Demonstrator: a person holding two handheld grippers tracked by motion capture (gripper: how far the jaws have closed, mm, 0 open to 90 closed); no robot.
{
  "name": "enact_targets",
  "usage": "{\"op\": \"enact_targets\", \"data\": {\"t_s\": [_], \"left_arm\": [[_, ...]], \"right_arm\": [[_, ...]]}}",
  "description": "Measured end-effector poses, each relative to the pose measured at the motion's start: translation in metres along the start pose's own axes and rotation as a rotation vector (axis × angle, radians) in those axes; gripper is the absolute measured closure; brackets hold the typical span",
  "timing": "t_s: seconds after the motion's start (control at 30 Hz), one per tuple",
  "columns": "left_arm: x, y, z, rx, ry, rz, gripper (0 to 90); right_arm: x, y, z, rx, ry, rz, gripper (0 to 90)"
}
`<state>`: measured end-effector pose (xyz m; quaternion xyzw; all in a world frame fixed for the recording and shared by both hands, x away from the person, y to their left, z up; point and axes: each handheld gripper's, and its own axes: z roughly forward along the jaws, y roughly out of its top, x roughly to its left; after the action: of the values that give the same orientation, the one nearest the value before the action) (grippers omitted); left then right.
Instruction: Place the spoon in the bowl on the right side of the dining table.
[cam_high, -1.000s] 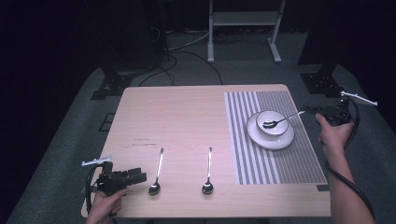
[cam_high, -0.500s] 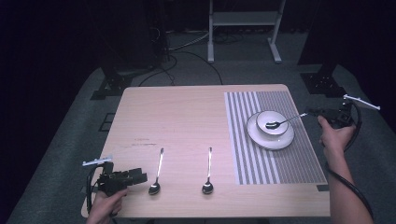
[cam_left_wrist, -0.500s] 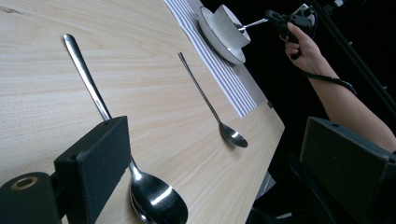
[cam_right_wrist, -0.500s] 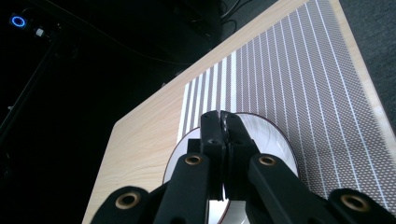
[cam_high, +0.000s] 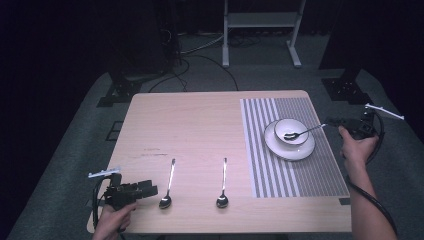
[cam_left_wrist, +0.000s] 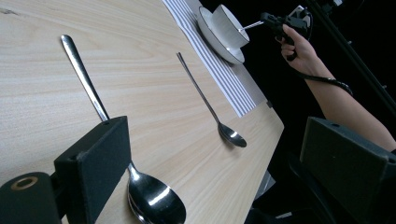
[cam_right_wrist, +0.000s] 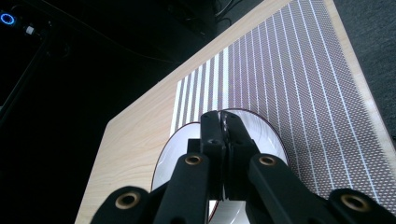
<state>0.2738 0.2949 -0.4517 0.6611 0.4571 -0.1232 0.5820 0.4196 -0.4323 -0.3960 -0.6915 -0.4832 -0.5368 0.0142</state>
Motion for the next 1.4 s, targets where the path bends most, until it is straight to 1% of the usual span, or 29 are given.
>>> {"op": "enact_targets", "data": {"t_s": [0.27, 0.67, 0.9, 0.93, 1.03, 1.1, 1.2, 1.27, 1.4], "left_arm": [[0.0, 0.0, 0.001, 0.002, 0.0, -0.001, 7.2], [-0.001, 0.0, 0.001, 0.003, -0.002, 0.001, 7.2], [0.0, 0.0, 0.001, 0.001, -0.002, -0.001, 7.2], [0.0, 0.0, 0.001, 0.001, -0.002, 0.0, 7.2], [0.0, 0.0, 0.001, 0.002, -0.001, -0.004, 7.2], [0.0, 0.0, 0.001, 0.002, 0.0, -0.002, 7.2], [0.001, 0.0, 0.001, 0.006, 0.001, 0.001, 7.2], [0.0, 0.0, 0.002, 0.005, -0.002, -0.001, 7.2], [0.0, 0.0, 0.002, 0.007, -0.002, 0.0, 7.2]], "right_arm": [[-0.003, -0.002, 0.002, 0.0, 0.0, 0.007, 88.4], [-0.003, -0.005, 0.01, 0.012, -0.005, -0.009, 88.1], [-0.004, -0.009, 0.018, 0.024, -0.003, -0.011, 86.9], [-0.005, -0.01, 0.019, 0.023, 0.004, -0.011, 86.7], [-0.007, -0.012, 0.02, 0.022, 0.009, -0.009, 82.5], [-0.009, -0.012, 0.02, 0.026, 0.022, -0.003, 78.7], [-0.011, -0.014, 0.02, 0.03, 0.028, 0.001, 72.1], [-0.012, -0.015, 0.021, 0.037, 0.027, -0.004, 71.6], [-0.013, -0.018, 0.021, 0.047, 0.032, -0.01, 66.6]]}}
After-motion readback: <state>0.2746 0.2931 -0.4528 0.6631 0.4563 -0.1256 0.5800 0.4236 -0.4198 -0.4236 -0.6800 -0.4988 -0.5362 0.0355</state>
